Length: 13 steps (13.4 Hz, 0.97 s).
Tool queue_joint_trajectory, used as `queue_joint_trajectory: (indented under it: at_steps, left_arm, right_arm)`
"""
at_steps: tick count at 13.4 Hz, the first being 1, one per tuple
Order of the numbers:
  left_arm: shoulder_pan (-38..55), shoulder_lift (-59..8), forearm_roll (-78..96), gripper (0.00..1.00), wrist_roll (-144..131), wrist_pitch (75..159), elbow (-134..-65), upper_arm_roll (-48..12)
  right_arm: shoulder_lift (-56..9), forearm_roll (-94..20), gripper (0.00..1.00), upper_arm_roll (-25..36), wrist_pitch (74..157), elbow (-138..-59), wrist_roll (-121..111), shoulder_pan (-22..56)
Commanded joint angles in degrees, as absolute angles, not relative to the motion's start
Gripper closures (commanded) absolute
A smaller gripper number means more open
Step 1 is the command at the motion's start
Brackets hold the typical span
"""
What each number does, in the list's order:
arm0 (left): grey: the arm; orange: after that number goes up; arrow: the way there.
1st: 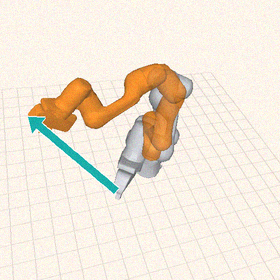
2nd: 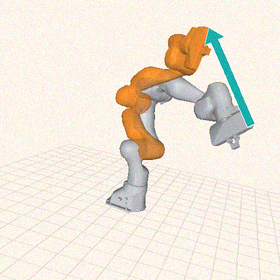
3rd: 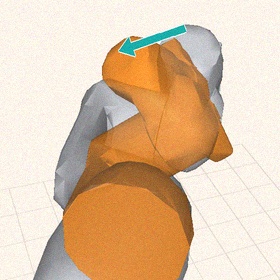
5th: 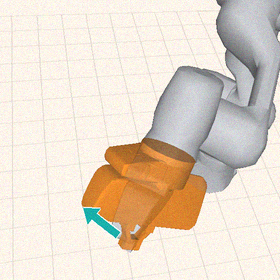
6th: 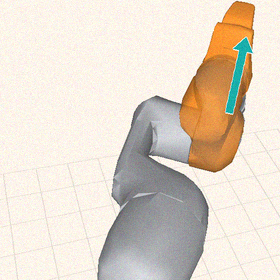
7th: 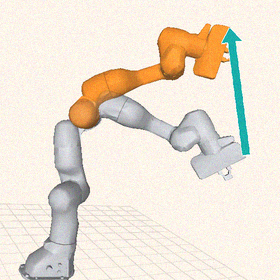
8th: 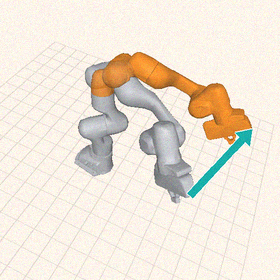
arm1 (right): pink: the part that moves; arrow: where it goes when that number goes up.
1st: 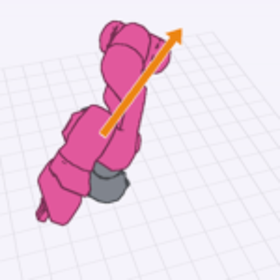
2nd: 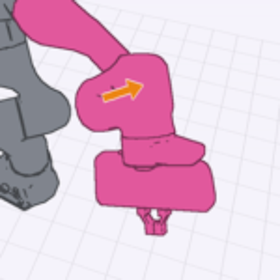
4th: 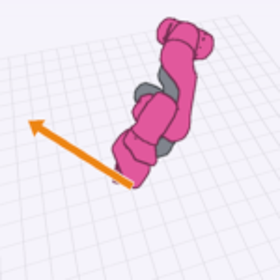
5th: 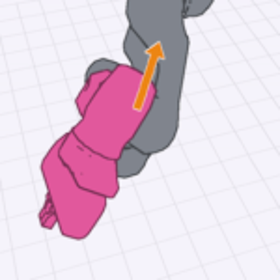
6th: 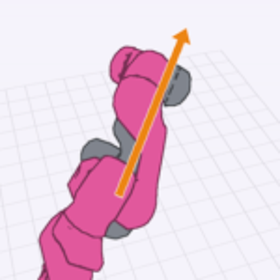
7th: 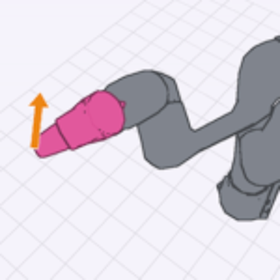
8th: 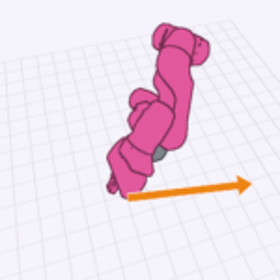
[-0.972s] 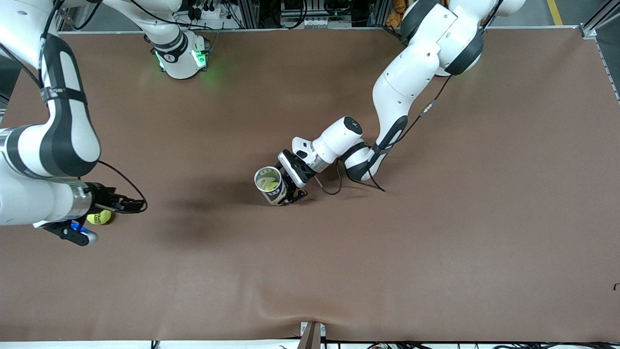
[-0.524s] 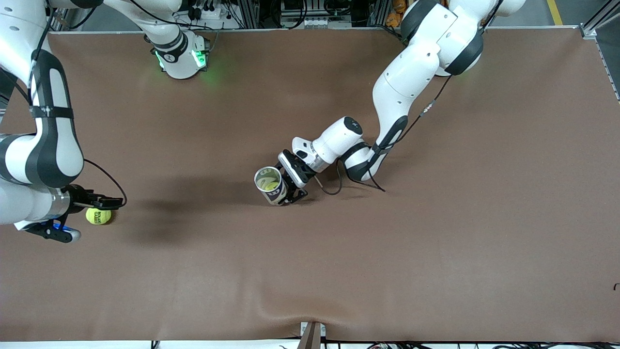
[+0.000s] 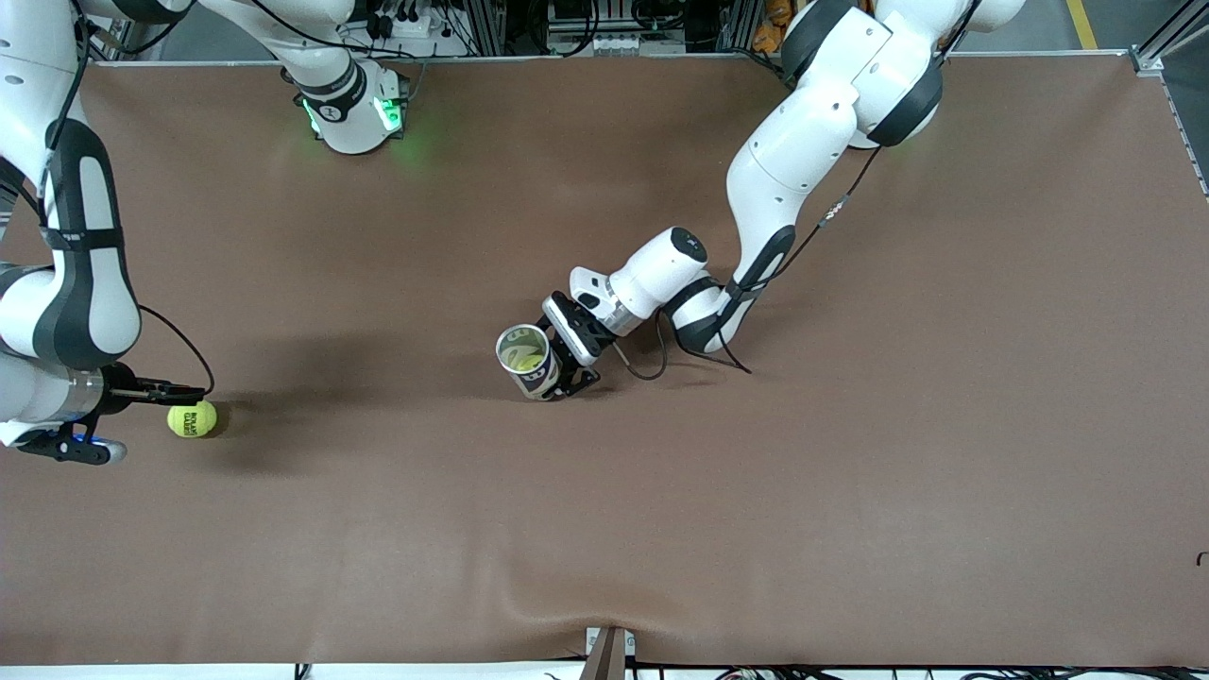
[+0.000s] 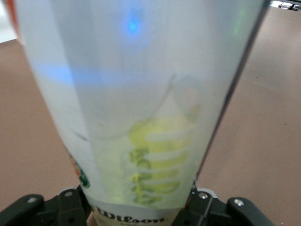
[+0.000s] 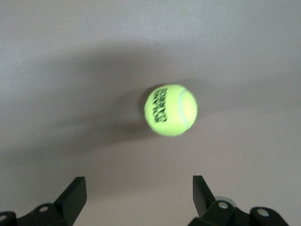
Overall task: Insert tennis ball vertically with right arm
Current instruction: 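Move the right gripper back to the second tennis ball, then grasp the second tennis ball with the right gripper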
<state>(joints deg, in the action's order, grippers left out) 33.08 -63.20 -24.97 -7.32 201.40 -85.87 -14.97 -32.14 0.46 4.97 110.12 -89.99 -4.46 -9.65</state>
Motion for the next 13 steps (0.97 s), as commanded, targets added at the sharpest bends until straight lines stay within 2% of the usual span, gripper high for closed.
queue_joint_trajectory:
  at_steps: [1,6,13]
  left_arm:
    - [33.8,-63.5,-24.3,0.28,-7.4,202.8,-85.1,-14.4]
    - [33.8,-63.5,-24.3,0.28,-7.4,202.9,-85.1,-14.4]
    - [33.8,-63.5,-24.2,0.28,-7.4,202.9,-85.2,-14.4]
  right_arm:
    - [-33.7,1.2,0.0,4.7,114.5,-91.1,-7.5,-11.5]
    - [-36.8,1.2,0.0,4.7,122.8,-92.2,-9.8,-12.6]
    - [-39.2,1.2,0.0,4.7,128.5,-94.3,-9.7,-12.4]
